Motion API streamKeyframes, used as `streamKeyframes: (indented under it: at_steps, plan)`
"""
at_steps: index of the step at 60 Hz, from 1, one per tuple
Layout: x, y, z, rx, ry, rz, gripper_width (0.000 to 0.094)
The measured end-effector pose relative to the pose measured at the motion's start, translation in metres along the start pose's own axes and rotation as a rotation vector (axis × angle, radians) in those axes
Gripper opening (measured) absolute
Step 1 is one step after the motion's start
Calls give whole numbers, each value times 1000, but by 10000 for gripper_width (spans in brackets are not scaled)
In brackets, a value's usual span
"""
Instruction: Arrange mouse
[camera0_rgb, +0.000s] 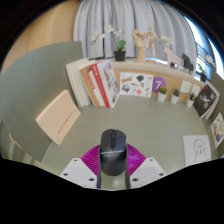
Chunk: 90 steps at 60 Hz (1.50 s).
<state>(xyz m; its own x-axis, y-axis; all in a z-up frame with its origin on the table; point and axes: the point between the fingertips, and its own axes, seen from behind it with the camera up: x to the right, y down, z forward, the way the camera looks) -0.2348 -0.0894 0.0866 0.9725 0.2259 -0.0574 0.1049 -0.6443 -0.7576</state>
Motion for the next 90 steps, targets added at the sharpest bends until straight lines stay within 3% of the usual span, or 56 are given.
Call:
streamKeyframes:
  at_steps: [11, 18, 25, 33, 53, 59, 71, 76, 79, 90]
  plan:
    - [158, -103, -72, 192, 94, -12, 323]
    - [264, -120, -91, 239, 173, 16, 324]
    - [352, -101, -85, 182, 222, 55, 321]
    - [410, -39, -59, 72, 242, 100, 320]
    - [418, 99, -3, -192, 195, 138, 324]
    - [415, 98, -3, -152, 196, 175, 338]
    - [415, 99, 0, -171, 197, 159, 489]
    - [408, 101, -4, -213, 181, 139, 688]
    - [408, 98, -13, -223, 193, 113, 757]
    - [387, 61, -75, -147, 242, 105, 782]
